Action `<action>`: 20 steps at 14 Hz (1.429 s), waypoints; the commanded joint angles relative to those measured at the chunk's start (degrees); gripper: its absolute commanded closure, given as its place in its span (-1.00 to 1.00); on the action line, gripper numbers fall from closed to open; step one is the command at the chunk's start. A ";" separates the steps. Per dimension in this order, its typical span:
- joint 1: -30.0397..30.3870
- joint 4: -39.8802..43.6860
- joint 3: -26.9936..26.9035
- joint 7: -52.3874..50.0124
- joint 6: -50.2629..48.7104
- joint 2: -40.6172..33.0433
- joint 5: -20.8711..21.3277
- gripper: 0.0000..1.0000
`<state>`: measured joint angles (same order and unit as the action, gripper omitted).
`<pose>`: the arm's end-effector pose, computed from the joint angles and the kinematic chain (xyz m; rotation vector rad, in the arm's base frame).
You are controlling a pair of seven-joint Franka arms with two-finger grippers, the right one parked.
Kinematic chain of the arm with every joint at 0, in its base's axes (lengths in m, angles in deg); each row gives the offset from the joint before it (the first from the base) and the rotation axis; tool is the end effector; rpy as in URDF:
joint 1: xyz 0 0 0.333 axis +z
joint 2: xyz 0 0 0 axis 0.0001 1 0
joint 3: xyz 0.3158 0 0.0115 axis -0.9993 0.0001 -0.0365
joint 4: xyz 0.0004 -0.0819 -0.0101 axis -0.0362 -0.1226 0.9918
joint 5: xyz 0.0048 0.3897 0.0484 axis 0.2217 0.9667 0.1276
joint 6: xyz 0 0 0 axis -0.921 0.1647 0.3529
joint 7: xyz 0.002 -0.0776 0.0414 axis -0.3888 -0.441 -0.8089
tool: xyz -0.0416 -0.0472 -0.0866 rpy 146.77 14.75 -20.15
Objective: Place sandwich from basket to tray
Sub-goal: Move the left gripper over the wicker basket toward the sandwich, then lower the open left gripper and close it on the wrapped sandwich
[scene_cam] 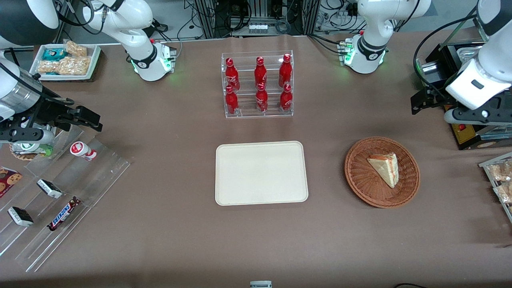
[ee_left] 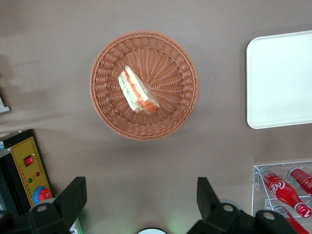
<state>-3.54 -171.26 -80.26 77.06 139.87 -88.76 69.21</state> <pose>0.5401 -0.0583 0.5942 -3.1193 0.1231 0.1511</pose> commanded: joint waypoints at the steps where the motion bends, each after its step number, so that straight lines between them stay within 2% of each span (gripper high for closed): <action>1: 0.20 0.11 -0.24 -0.22 0.27 5.31 0.63 -1.00; 3: 0.20 -2.34 -0.41 -0.30 3.94 8.49 0.72 -1.00; 5: 0.38 -8.21 -0.50 -0.30 11.13 8.94 0.81 -1.00; 11: 0.55 -26.85 -1.82 -2.75 40.12 11.92 1.69 -1.00; 14: 1.08 -28.11 -2.08 -15.19 43.77 12.98 1.69 -1.00; 18: 1.08 -28.28 -2.08 -40.59 48.43 14.99 1.69 -1.00; 20: 1.08 -28.28 -2.08 -45.38 48.70 16.22 1.69 -1.00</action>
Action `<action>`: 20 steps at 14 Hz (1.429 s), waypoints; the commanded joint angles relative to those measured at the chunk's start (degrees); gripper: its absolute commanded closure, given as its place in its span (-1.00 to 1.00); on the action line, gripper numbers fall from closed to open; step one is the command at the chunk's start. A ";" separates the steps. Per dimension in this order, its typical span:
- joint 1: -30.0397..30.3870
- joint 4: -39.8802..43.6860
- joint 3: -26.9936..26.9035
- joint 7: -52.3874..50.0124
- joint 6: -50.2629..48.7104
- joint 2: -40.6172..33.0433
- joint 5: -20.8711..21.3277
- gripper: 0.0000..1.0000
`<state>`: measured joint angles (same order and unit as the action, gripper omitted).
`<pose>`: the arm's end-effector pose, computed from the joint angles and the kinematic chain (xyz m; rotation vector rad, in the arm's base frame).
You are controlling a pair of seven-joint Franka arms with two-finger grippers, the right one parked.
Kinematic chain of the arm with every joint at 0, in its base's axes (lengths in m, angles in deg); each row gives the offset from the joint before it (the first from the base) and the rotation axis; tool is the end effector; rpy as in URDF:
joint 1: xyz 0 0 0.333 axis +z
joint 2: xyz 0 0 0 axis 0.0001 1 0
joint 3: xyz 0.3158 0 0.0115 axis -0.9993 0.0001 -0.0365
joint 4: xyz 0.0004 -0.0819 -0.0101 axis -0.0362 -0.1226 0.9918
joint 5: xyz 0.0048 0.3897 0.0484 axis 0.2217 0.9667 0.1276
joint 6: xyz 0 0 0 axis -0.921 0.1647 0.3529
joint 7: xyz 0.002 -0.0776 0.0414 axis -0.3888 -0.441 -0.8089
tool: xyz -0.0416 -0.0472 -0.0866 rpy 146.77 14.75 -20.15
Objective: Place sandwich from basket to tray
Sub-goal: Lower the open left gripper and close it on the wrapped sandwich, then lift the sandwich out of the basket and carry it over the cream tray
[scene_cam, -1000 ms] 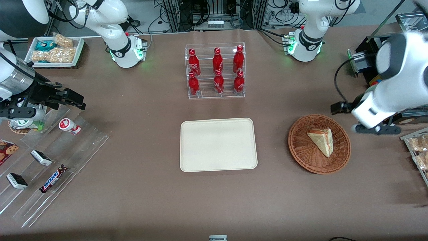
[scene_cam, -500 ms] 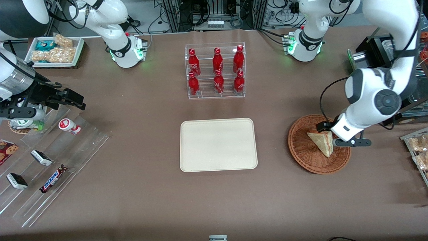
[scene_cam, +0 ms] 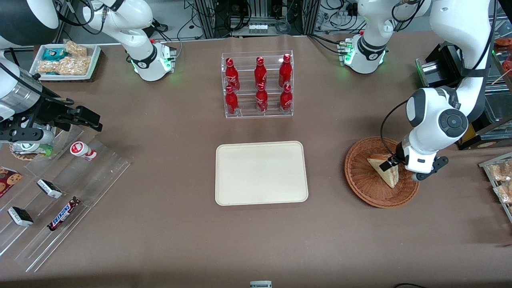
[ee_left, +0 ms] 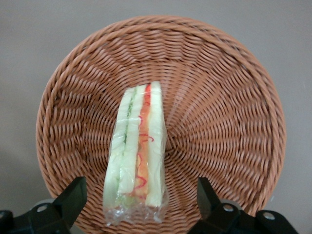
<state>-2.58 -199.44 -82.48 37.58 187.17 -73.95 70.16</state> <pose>0.5654 -0.0299 0.2893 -2.9564 -0.9924 0.0231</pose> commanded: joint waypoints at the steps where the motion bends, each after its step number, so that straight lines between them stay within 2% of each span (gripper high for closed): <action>1: 0.13 -0.10 0.23 -5.91 1.40 2.04 0.74 -0.98; 2: 0.13 -0.10 0.14 -6.00 1.23 2.74 0.74 -0.89; 3: 0.13 -0.18 0.14 -6.00 1.14 3.27 0.74 -0.69; 4: 0.13 -0.27 0.14 -6.00 0.88 3.53 0.74 -0.14; 5: 0.13 -0.27 0.14 -6.00 0.70 3.54 0.74 0.51; 6: 0.04 0.08 0.23 -5.56 0.18 3.28 0.74 0.80; 7: -0.04 1.04 0.23 -5.38 -0.79 3.01 0.74 0.86; 12: -2.67 11.23 0.84 -5.91 -10.73 3.45 0.13 0.88; 15: -10.48 15.88 0.75 -5.56 -10.47 5.63 0.29 0.90; 20: -24.71 28.44 0.75 -6.00 -9.68 16.69 0.04 0.88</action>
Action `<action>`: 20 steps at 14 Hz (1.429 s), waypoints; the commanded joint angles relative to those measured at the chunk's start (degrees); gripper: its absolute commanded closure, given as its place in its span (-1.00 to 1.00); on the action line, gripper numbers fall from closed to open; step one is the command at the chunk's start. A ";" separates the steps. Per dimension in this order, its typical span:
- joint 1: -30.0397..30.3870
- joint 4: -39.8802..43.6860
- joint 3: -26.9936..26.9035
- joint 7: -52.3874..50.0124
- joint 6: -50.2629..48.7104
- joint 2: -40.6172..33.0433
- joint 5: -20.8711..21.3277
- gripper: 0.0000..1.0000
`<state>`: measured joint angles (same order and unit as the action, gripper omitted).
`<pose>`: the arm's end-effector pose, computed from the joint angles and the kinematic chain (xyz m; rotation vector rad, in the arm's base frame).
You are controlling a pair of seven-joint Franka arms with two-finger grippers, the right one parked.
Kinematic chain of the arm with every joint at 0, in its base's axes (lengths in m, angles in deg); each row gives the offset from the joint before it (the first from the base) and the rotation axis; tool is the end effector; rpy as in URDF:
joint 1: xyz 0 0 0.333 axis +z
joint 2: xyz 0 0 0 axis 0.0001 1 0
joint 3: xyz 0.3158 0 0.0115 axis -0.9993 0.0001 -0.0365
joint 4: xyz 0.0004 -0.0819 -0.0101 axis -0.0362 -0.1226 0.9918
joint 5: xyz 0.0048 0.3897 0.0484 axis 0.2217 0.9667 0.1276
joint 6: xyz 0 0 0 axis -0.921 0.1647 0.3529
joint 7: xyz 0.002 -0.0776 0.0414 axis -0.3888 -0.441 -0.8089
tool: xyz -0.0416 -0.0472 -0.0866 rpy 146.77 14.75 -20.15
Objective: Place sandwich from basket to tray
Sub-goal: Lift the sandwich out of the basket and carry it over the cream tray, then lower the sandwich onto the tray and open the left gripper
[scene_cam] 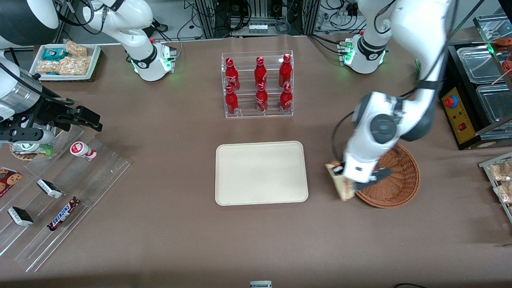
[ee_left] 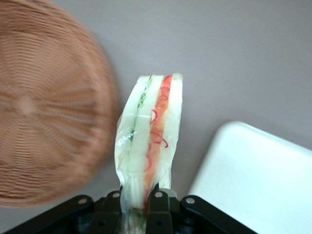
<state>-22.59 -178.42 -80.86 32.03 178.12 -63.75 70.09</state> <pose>0.5950 -0.2705 0.3247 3.0854 0.5841 0.0156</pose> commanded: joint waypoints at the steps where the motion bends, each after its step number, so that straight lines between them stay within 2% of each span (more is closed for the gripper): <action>1: -7.17 10.06 -0.86 -0.63 0.42 8.60 0.11 0.88; 6: -17.03 14.39 -1.30 -6.16 11.41 15.73 0.90 0.88; 9: -19.67 15.27 -1.30 -5.90 11.42 16.79 1.16 0.88; 12: -20.12 14.92 -1.21 -5.90 11.42 17.41 3.45 0.88; 15: -20.12 14.05 -1.04 -6.25 10.89 17.32 2.92 0.77; 16: -20.21 13.95 -1.04 -6.34 10.89 17.32 2.83 0.58; 17: -20.12 14.13 -0.95 -7.12 10.89 17.06 2.74 -0.31; 18: -20.03 14.22 -0.95 -9.39 10.81 16.62 2.83 -0.99; 20: -19.68 14.22 -1.04 -10.47 8.19 13.91 2.74 -1.00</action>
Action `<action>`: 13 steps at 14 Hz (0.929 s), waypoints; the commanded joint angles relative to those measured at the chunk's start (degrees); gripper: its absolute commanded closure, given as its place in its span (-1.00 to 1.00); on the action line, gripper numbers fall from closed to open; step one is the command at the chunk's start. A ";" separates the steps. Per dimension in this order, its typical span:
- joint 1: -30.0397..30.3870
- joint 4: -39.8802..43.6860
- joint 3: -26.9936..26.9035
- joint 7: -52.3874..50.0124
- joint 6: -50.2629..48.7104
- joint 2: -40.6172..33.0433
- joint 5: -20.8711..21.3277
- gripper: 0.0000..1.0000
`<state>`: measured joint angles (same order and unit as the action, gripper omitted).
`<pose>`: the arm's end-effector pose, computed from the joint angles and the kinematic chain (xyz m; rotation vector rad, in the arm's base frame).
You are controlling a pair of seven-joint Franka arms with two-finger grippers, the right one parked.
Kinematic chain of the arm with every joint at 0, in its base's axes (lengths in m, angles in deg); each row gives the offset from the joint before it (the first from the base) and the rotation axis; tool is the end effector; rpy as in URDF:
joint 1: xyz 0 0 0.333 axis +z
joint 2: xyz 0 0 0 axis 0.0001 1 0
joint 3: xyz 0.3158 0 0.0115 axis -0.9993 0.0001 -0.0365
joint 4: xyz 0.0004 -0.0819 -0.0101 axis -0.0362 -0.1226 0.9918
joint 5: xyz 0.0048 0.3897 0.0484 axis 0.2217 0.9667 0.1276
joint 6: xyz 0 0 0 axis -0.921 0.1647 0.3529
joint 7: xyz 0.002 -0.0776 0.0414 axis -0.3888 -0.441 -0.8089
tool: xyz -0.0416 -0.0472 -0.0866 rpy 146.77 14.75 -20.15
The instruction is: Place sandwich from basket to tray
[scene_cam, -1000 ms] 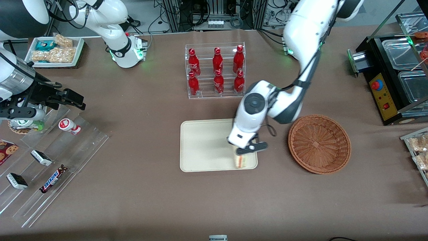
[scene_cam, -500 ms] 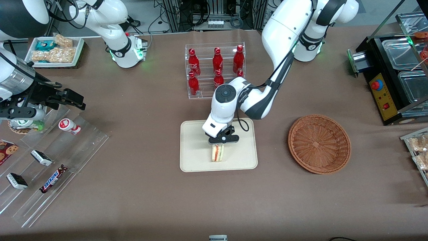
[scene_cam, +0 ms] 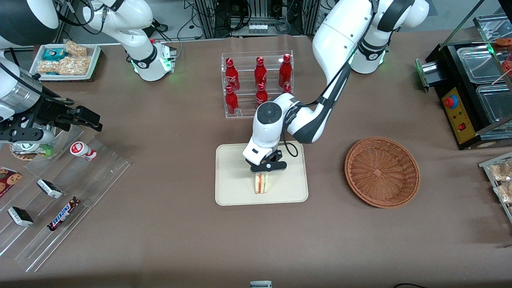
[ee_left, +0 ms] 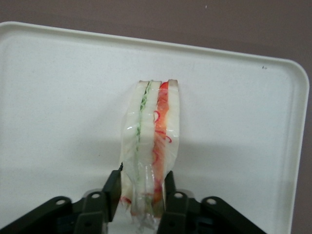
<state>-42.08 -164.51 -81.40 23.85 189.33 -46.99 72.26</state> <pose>0.5270 -0.4973 0.2512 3.0270 0.2469 0.1863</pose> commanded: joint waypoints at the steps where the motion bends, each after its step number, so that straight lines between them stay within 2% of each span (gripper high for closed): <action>1: 0.33 0.47 -0.41 -2.20 -5.74 -4.60 0.66 -1.00; 6: 1.12 0.13 -0.94 -1.76 -15.51 -15.06 1.63 -1.00; 11: 8.40 -0.40 -0.85 -0.62 -25.09 -18.33 1.36 -1.00; 13: 11.31 -1.37 -0.85 2.88 -29.21 -19.38 1.45 -1.00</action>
<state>-33.55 -163.92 -82.81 24.32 162.98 -64.61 73.04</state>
